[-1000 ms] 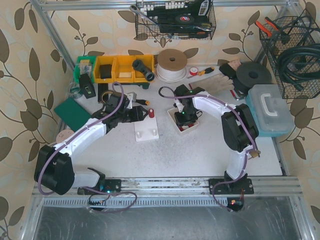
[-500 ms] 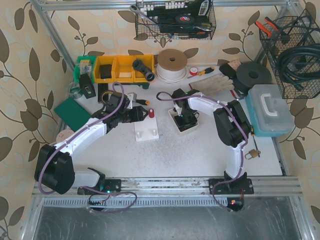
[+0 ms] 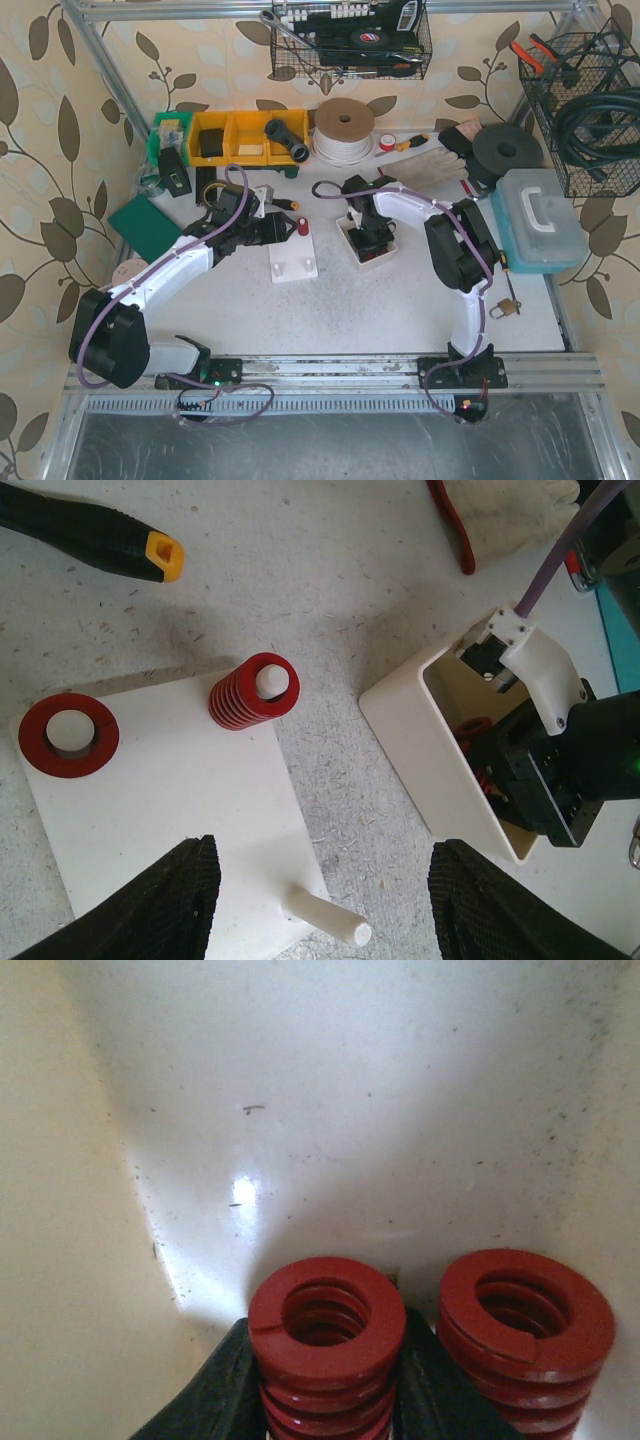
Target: Install the large spring
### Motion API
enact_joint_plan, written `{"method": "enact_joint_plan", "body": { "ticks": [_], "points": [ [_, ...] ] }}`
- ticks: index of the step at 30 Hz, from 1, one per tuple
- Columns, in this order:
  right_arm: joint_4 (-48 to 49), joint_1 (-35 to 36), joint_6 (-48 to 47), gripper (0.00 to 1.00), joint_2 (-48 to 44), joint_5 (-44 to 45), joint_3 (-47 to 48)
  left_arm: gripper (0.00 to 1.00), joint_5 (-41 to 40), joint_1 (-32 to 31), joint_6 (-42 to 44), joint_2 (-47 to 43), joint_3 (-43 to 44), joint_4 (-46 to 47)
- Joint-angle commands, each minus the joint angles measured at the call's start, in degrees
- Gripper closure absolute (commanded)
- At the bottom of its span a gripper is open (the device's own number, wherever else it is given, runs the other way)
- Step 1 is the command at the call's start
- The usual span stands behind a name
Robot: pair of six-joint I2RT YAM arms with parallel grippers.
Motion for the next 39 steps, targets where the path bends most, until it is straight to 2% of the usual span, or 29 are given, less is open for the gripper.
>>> {"method": "enact_joint_plan", "body": {
  "ticks": [1,11,19,24,28,33,39],
  "points": [
    [0.5,-1.0,1.2,0.93,-1.8,-0.5,3.5,0.39,0.5,0.7,-0.8,-0.3,0.9,0.9],
    [1.1,-3.7,2.9,0.98,-7.7,-6.1,5.8,0.38,0.6,0.7,-0.8,-0.6,0.7,1.0],
    [7.3,-6.0,6.5,1.00,-13.5,-11.4,3.1,0.39,1.6,0.8,-0.7,-0.6,1.2,0.3],
    [13.6,-8.4,12.2,1.00,-19.8,-15.5,-0.3,0.40,5.8,0.8,0.6,-1.4,3.1,-1.0],
    [23.6,-10.9,19.2,1.00,-27.3,-20.3,-6.4,0.35,10.4,0.6,-7.3,-4.3,0.7,5.7],
    [31.2,-12.1,27.4,1.00,-35.7,-22.9,-11.6,0.25,13.7,-0.9,-18.2,-7.2,0.1,14.5],
    [43.2,-12.2,42.6,1.00,-43.7,-24.6,-20.5,0.24,14.5,-5.5,-25.4,-9.2,1.3,21.8]
  ]
}}
